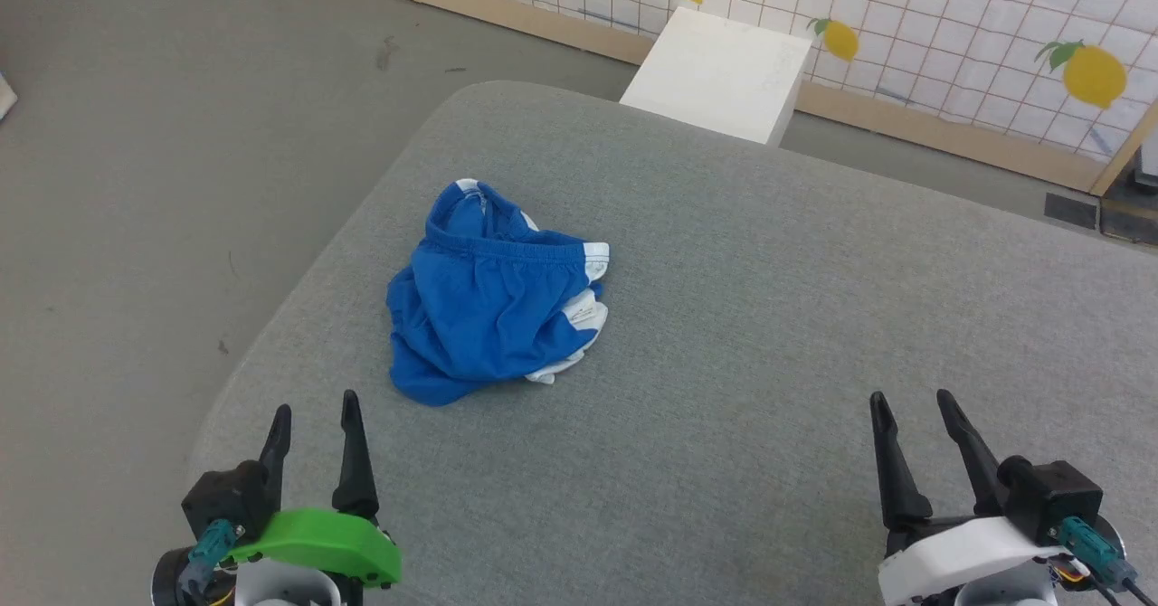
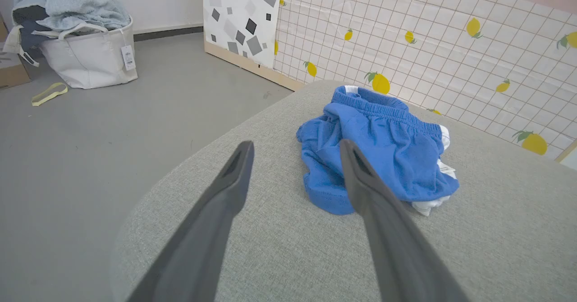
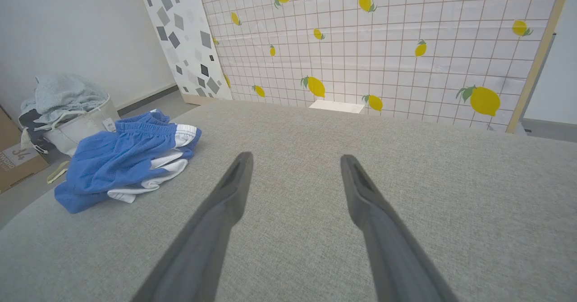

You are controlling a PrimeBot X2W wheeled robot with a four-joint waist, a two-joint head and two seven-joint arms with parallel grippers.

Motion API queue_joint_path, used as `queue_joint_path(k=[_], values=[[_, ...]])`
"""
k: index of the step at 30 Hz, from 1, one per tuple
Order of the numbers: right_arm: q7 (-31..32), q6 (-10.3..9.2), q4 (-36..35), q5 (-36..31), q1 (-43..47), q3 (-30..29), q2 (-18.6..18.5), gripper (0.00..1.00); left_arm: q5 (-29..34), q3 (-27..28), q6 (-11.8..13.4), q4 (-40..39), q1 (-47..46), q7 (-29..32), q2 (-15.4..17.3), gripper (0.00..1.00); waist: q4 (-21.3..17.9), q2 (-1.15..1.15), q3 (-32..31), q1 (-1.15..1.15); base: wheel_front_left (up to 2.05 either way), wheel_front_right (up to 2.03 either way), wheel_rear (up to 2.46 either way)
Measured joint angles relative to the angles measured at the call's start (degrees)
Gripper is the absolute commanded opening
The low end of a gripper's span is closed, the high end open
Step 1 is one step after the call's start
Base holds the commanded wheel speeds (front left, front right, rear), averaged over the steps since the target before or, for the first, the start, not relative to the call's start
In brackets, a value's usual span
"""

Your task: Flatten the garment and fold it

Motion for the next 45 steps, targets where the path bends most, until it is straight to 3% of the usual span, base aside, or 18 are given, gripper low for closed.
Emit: queue_joint_path(k=[6, 13, 19, 24, 31, 37, 38, 39, 40, 45], values=[[0.0, 0.0, -0.1, -0.1, -0.2, 0.0, 0.0, 1.0, -2.5, -0.4, -0.1, 1.5, -2.9, 0.0, 0.0, 1.0, -0.7, 0.0, 0.8, 0.0, 0.0, 0.0, 0.0], [0.8, 0.0, -1.4, -1.8, -1.5, -0.3, 0.0, 1.0, -6.3, 0.3, -1.2, 9.2, -15.4, 2.6, 0.5, 1.0, -2.3, 0.0, 3.1, 0.0, 0.0, 0.0, 0.0], [2.2, 0.0, -3.5, -3.3, -1.9, -1.2, 0.0, 1.0, -8.3, 0.2, -1.5, 19.6, -26.4, 14.9, 3.7, 1.0, -4.2, 0.0, 5.7, 0.0, 0.0, 0.0, 0.0], [3.2, 0.0, -5.3, -3.8, -2.3, -1.5, 0.0, 1.0, -9.3, 0.4, 0.8, 26.5, -33.5, 26.6, 5.6, 1.0, -6.1, 0.0, 8.2, 0.0, 0.0, 0.0, 0.0], [3.7, 0.0, -7.2, -4.3, -2.4, -1.9, 0.0, 1.0, -9.3, -1.5, 2.6, 32.2, -37.4, 37.9, 6.1, 1.0, -8.3, 0.0, 11.7, 0.0, 0.0, 0.0, 0.0], [4.2, 0.0, -8.2, -4.8, -3.3, -2.0, 0.0, 1.0, -9.3, -2.5, 3.6, 34.7, -38.2, 42.4, 6.0, 1.0, -9.2, 0.0, 14.2, 0.0, 0.0, 0.0, 0.0], [4.2, 0.0, -8.3, -4.8, -3.5, -2.1, 0.0, 1.0, -9.5, -2.4, 3.6, 34.7, -38.4, 42.5, 5.9, 0.53, -9.3, 0.0, 14.5, 0.0, 0.0, 0.0, 0.0], [4.2, 0.0, -8.3, -4.8, -3.8, -2.1, 0.0, 1.0, -9.8, -2.3, 3.6, 34.8, -38.5, 42.5, 5.9, 0.33, -9.3, 0.0, 14.8, 0.0, 0.0, 0.0, 0.0], [4.2, 0.0, -8.3, -4.8, -4.0, -2.1, 0.0, 1.0, -9.9, -2.2, 3.4, 34.7, -38.6, 42.2, 5.8, 0.0, -9.3, 0.0, 15.1, 0.0, 0.0, 0.0, 0.0], [4.1, 0.0, -7.6, -4.7, -4.1, -1.8, 0.0, 1.0, -12.0, -1.4, 2.0, 34.1, -38.6, 38.8, 5.3, 0.0, -8.8, 0.0, 14.8, 0.0, 0.0, 0.0, 0.0]])
